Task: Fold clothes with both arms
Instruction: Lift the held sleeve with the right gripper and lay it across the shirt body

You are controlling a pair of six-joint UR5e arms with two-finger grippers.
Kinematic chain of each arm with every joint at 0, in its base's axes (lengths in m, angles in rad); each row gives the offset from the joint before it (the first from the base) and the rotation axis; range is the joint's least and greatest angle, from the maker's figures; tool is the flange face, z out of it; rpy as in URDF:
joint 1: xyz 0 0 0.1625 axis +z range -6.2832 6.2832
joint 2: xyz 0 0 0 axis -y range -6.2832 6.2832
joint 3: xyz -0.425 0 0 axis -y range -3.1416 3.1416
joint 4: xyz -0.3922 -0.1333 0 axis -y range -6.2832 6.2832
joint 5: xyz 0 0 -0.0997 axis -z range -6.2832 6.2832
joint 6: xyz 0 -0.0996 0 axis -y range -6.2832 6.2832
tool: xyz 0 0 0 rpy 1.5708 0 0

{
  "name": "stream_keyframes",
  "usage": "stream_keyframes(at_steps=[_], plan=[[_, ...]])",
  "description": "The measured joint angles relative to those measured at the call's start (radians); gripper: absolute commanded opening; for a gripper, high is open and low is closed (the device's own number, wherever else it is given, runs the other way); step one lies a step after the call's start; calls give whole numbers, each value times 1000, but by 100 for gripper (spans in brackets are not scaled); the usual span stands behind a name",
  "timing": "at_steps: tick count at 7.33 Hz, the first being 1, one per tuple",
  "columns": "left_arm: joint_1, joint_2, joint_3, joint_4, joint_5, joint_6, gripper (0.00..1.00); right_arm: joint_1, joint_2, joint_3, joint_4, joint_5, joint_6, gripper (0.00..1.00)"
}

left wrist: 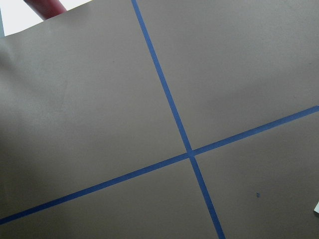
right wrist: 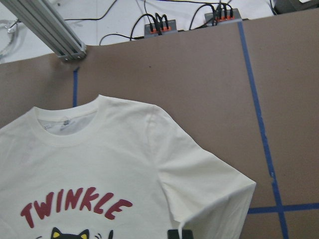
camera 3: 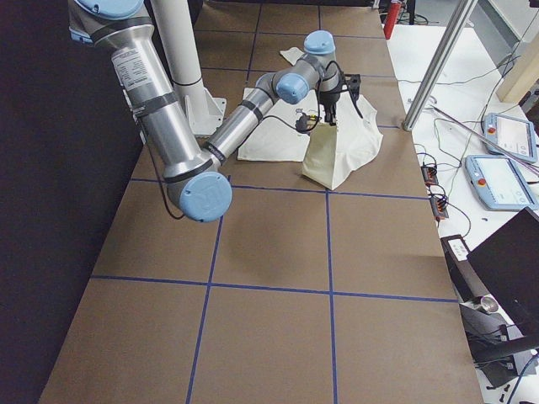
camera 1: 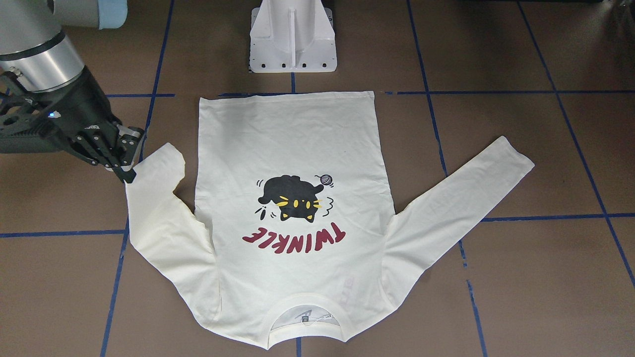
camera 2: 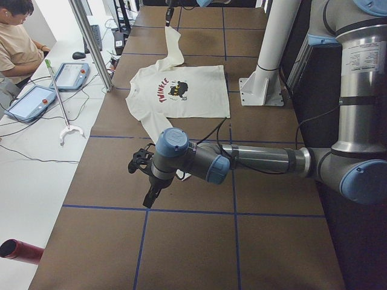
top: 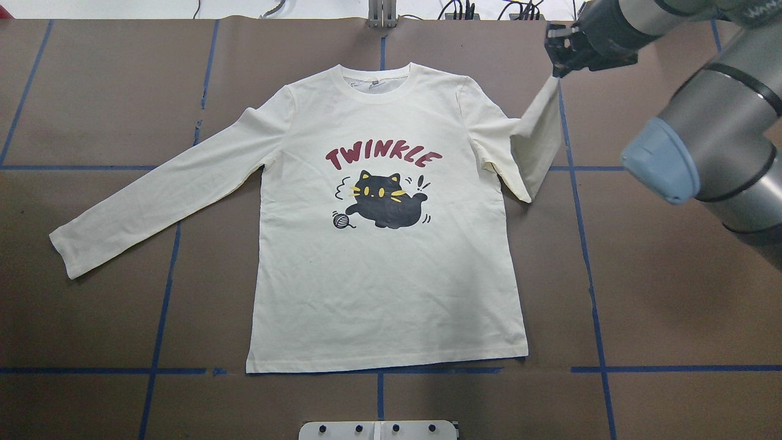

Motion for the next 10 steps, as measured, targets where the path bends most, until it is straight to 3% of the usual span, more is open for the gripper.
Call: stream_keyframes(at_steps=[3, 5, 7, 8, 9, 10], plan=[[0, -1, 1, 1, 0, -1, 100, -93, 294, -208, -26, -115, 4, 0], [1, -1, 2, 3, 0, -2, 100, -217, 405, -333, -15, -252, 32, 0], [1, -1, 7, 3, -2, -2, 100, -325, 512, -562, 108, -356, 137, 0], [1, -1, 13, 2, -2, -2, 100, -369, 560, -676, 187, -418, 217, 60], [1, -2, 18, 0, -3, -2, 100, -400, 597, -753, 234, -472, 305, 100], [2, -2, 21, 0, -4, -2, 100, -416, 629, -811, 255, -502, 366, 100]])
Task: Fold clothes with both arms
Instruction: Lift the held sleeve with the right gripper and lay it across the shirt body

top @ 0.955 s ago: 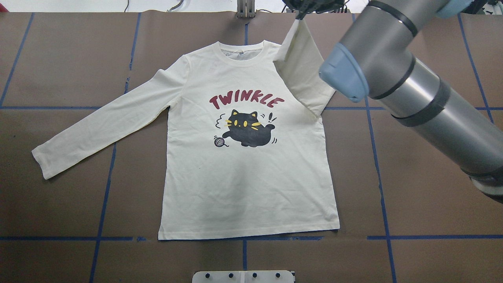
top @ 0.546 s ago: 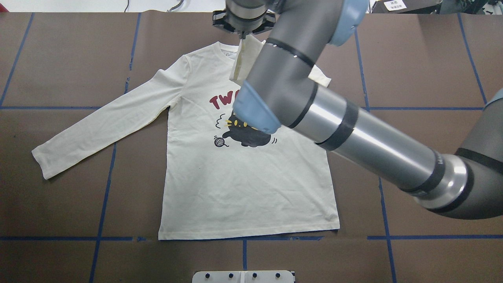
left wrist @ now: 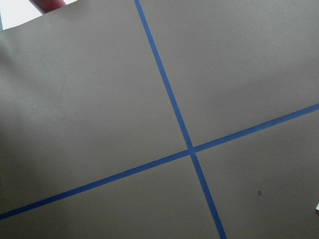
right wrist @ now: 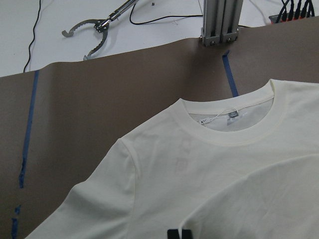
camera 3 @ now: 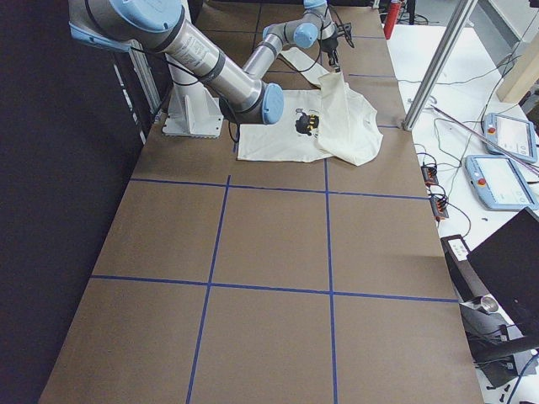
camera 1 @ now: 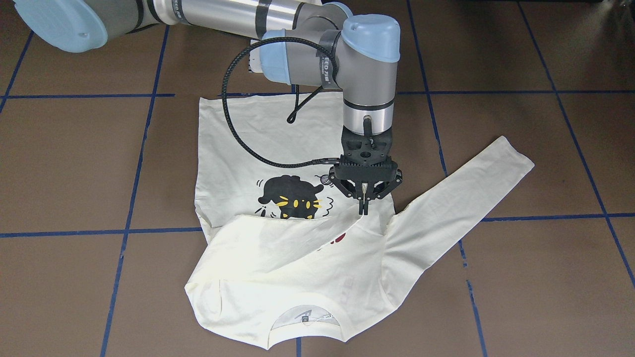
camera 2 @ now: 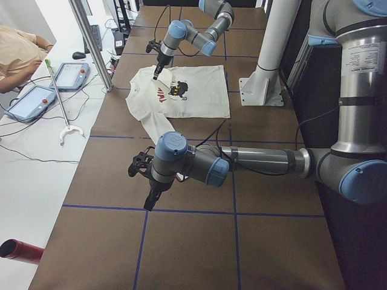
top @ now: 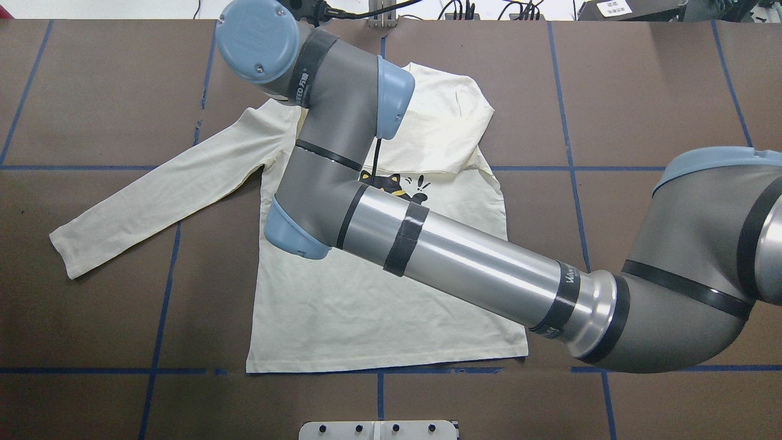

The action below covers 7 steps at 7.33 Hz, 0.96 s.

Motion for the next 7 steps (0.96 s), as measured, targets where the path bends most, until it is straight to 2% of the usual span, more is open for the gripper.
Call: stream_keyframes(at_steps=[2, 4, 6, 7], plan=[[0, -1, -2, -1, -1, 0, 100, -6, 49, -67, 7, -8, 45, 100], [1, -19, -7, -33, -2, 4, 100, 15, 64, -78, -13, 38, 48, 100], [7, -85, 4, -192, -5, 2, 100, 82, 43, -49, -63, 159, -8, 100], [16, -101, 8, -249, -19, 3, 100, 134, -13, 24, -112, 235, -95, 100]])
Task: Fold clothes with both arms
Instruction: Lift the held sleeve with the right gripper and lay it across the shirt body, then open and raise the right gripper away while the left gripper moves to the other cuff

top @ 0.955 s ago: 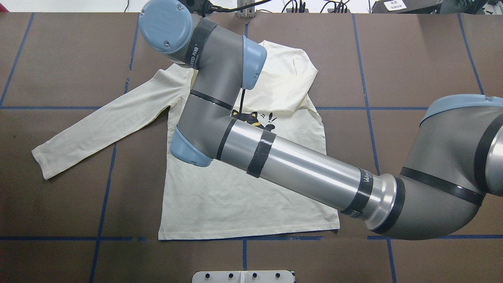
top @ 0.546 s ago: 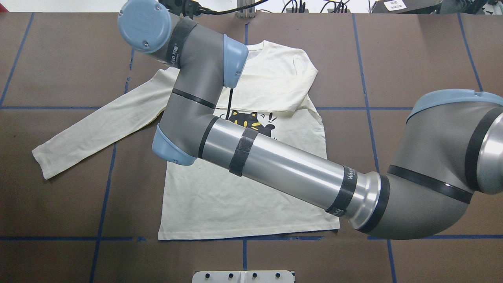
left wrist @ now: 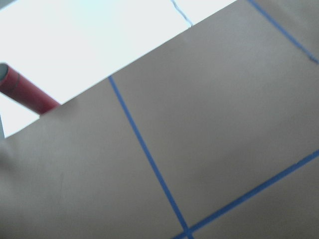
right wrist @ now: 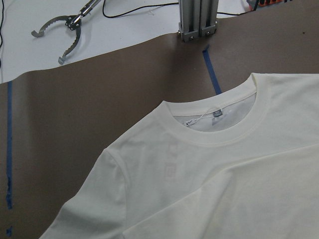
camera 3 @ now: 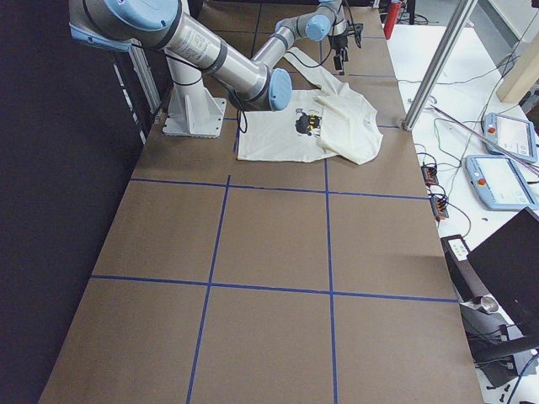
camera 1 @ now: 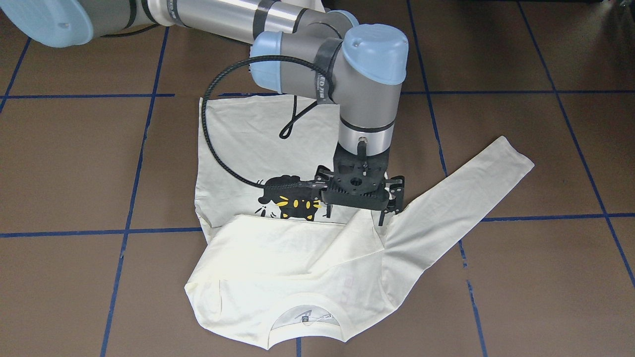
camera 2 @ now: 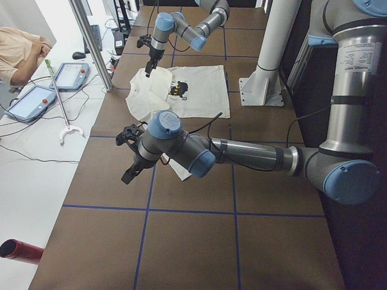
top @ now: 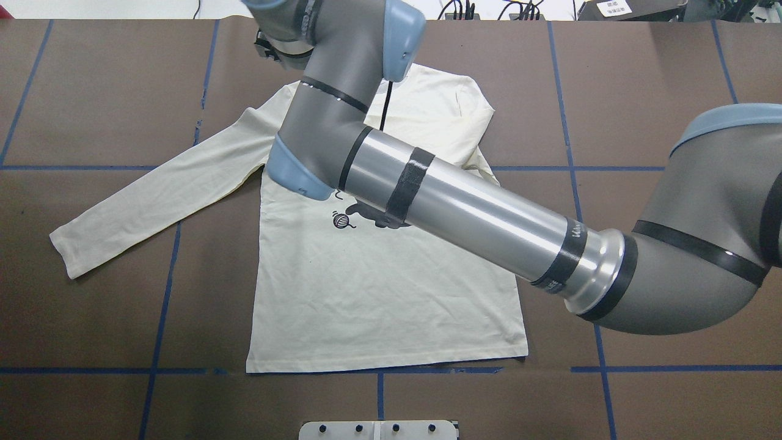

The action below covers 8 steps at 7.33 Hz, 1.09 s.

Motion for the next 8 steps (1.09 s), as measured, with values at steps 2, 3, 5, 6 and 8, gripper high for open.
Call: stream_keyframes(at_steps=[2, 3, 5, 6, 8], plan=[[76, 14, 3, -118, -94, -1, 100, 137, -192, 184, -47, 172, -241, 100], [161, 33, 4, -156, -133, -36, 100, 206, -315, 286, -52, 241, -363, 100], [323, 91, 0, -234, -105, -166, 100, 324, -581, 514, -55, 329, -572, 100], [400, 129, 0, -277, -31, -205, 100, 376, -672, 578, -55, 378, -662, 100], [545, 206, 0, -358, 105, -241, 100, 455, -821, 669, -55, 453, -809, 100]])
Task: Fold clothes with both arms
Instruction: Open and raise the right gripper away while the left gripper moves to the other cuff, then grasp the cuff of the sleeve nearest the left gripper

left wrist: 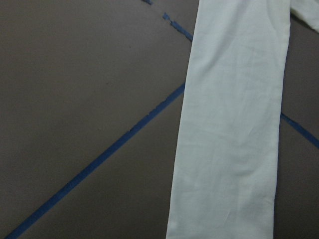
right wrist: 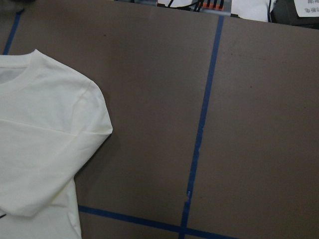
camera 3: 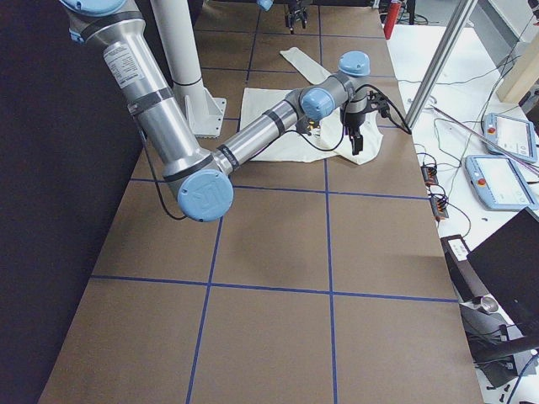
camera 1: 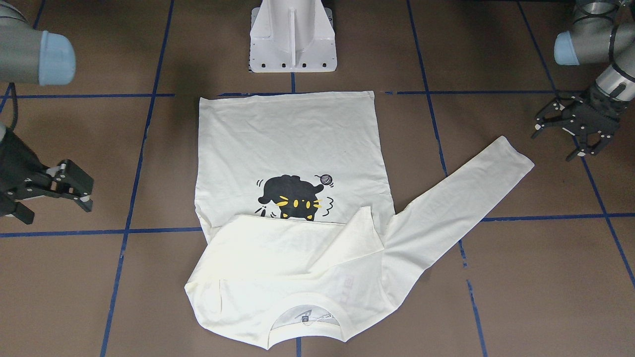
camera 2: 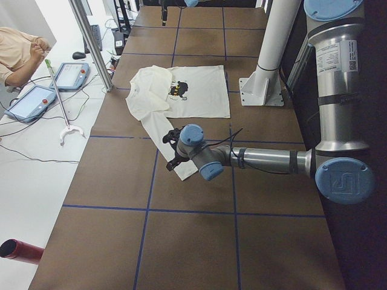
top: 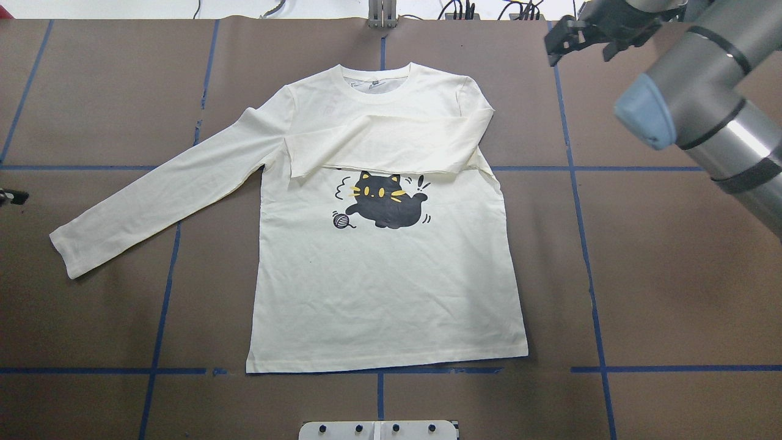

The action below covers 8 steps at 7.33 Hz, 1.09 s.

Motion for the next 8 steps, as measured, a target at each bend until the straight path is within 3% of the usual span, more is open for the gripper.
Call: stream_keyframes(at_steps=[2, 6, 7, 8], plan=[[120, 37, 1, -38, 107, -7, 99, 36, -92, 58, 2, 38, -60, 100], [259, 42, 5, -44, 209, -9, 99, 46, -125, 80, 4, 47, -70, 100], [276, 42, 5, -44, 232, -9, 93, 49, -128, 83, 4, 47, -70, 100], [289, 42, 6, -44, 253, -9, 58, 52, -133, 87, 3, 47, -70, 100]])
